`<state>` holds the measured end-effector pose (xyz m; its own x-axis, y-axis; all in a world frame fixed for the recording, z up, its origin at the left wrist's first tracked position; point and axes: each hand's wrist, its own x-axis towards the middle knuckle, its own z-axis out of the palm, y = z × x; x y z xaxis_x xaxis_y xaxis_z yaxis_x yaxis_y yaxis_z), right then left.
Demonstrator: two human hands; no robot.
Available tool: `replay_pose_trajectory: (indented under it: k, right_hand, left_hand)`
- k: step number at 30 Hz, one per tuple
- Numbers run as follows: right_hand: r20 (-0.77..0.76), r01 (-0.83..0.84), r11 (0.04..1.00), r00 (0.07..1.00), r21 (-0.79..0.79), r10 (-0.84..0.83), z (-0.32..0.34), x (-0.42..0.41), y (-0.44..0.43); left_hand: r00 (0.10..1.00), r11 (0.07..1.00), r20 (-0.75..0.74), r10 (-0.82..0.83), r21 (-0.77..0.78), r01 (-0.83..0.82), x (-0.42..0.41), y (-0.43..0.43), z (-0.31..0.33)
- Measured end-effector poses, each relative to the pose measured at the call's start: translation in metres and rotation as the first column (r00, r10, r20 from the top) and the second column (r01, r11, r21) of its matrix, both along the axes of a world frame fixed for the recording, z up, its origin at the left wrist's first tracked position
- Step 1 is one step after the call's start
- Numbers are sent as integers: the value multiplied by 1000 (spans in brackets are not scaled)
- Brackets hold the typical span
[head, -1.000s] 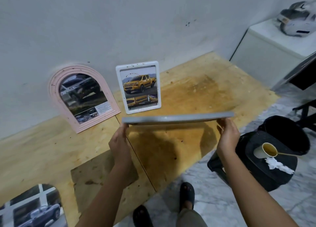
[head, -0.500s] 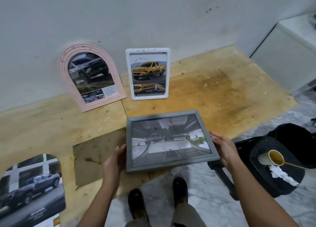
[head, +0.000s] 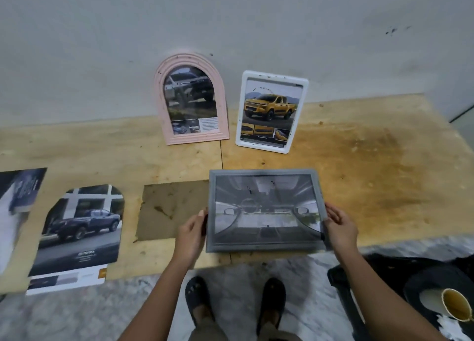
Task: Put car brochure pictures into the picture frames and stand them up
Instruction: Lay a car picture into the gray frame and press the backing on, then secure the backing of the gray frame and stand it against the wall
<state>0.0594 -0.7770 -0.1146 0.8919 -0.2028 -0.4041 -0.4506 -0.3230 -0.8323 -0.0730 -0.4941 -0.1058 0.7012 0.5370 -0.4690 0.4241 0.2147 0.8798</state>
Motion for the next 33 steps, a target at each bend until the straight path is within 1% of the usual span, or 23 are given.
replay_pose_trajectory:
  k: [2,4,5,7,8,9,11,13,15,17,18,20,22,24,26,28,29,31,32,33]
  right_hand:
    - [9,-3,999,1000,-40,4,-2,2,4]
    - [14,7,997,1000,-78,-6,-4,1,11]
    - [18,13,994,1000,-105,-11,-4,0,13]
    - [38,14,984,999,-177,-7,-2,-3,20]
    - [49,13,975,999,-221,-2,0,-5,23]
    - [60,13,965,998,-264,3,1,-7,28]
    - [76,20,945,997,-325,5,3,-12,35]
    - [72,36,936,997,-350,-12,3,-18,48]
    - [97,54,923,995,-380,-18,4,-23,60]
    - [144,40,904,989,-426,24,4,-28,73]
    - [156,26,902,987,-431,46,4,-30,79]
    - [154,10,926,987,-376,52,8,-33,99]
    - [156,-18,953,985,-303,68,17,-35,126]
    - [152,-124,970,976,-207,157,32,-38,156]
    - [112,-327,939,934,-109,339,44,-42,184]
    - [64,-531,847,844,-34,532,52,-47,214]
    - [35,-604,797,797,-5,604,55,-50,228]
    - [-40,-704,710,710,-3,703,65,-55,253]
    - [-92,-736,677,674,2,733,71,-57,263]
    - [-161,-749,661,648,42,744,75,-59,270]
  left_hand:
    - [999,990,-39,4,141,1,-3,11,-4]
    - [994,956,-97,53,291,-23,-7,33,-12]
    - [986,926,-137,91,376,-33,-8,46,-16]
    - [959,836,-230,168,548,-15,-12,71,-22]
    - [942,798,-272,197,603,7,-13,83,-24]
    - [926,783,-312,211,621,31,-14,93,-25]
    - [904,786,-374,206,614,75,-12,106,-24]
    - [887,792,-419,192,600,112,-10,117,-25]
    - [875,823,-444,194,559,101,-6,123,-24]
    - [871,855,-462,167,507,105,-4,127,-21]
    - [874,862,-469,129,489,135,-5,127,-19]
    - [890,855,-456,31,473,212,-6,131,-14]
    - [913,831,-400,-79,480,282,-7,136,-9]
    - [935,843,-303,-186,440,310,-8,142,0]
    - [954,899,-196,-227,335,282,-7,145,16]
    - [979,953,-100,-176,232,195,-7,150,34]
    - [988,968,-63,-143,199,153,-6,153,44]
    - [994,981,0,-107,164,106,-5,160,65]
    - [995,985,33,-92,152,86,-4,163,78]
    - [995,990,79,-64,131,53,-3,165,88]
